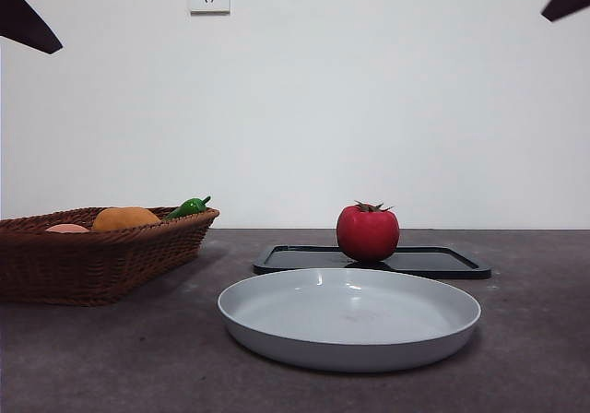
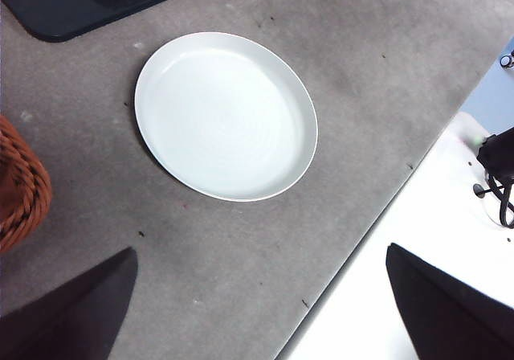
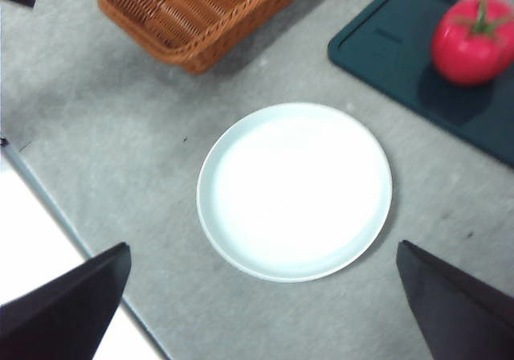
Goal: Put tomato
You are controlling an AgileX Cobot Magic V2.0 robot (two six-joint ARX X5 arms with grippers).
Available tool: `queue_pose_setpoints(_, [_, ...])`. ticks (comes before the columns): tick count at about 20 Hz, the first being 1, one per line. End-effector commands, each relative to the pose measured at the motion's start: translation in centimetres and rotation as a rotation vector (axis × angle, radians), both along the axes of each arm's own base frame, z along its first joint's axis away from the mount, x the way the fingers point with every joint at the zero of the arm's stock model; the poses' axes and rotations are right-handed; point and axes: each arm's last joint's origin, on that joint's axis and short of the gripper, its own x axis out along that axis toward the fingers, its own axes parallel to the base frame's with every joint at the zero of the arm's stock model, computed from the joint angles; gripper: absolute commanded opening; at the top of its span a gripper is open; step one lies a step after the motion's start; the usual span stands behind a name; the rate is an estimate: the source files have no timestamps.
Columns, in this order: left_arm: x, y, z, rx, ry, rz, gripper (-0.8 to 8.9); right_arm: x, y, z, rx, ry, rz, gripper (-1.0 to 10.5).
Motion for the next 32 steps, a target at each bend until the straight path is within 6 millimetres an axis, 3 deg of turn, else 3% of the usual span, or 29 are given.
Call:
queue_pose_setpoints(1, [0.07,-0.13,0.46,-0.006,-0.022,-0.016,4.95,-0.31,-0.04,-0.15,0.027,-0.009,-0.005,4.8])
queue_pose_setpoints(3, [0.07,-0.13,0.46,-0.007,-0.022,-0.016,4.95,-0.48,-0.15,-0.13,0.034,-0.019,-0.005,4.7])
queue_pose_setpoints(5, [0.07,-0.13,0.46,-0.007,-0.021,-0.016,4.84,-0.47,-0.14,-0.06,0.039,-0.027,-0.004,3.7])
queue_pose_setpoints(8, [0.07,-0.13,0.46,-0.006,-0.022,-0.016,2.46,-0.47,-0.14,-0.07,0.039,-0.026,-0.004,1.1])
queue_pose_setpoints(11, [0.07,-0.13,0.46,-0.006,-0.021,-0.016,0.04,-0.47,-0.14,-0.07,0.038,-0.025,-0.004,0.1])
queue_pose_setpoints(30, [0.04,-0.12,0.46,-0.006,-0.02,-0.016,0.08,-0.47,-0.14,-0.07,0.038,-0.026,-0.004,0.1])
queue_pose_setpoints(32, [-0.08,0.34,1.03,0.008,-0.106,0.019,0.08,-0.47,-0.14,-0.07,0.038,-0.026,-0.004,0.1])
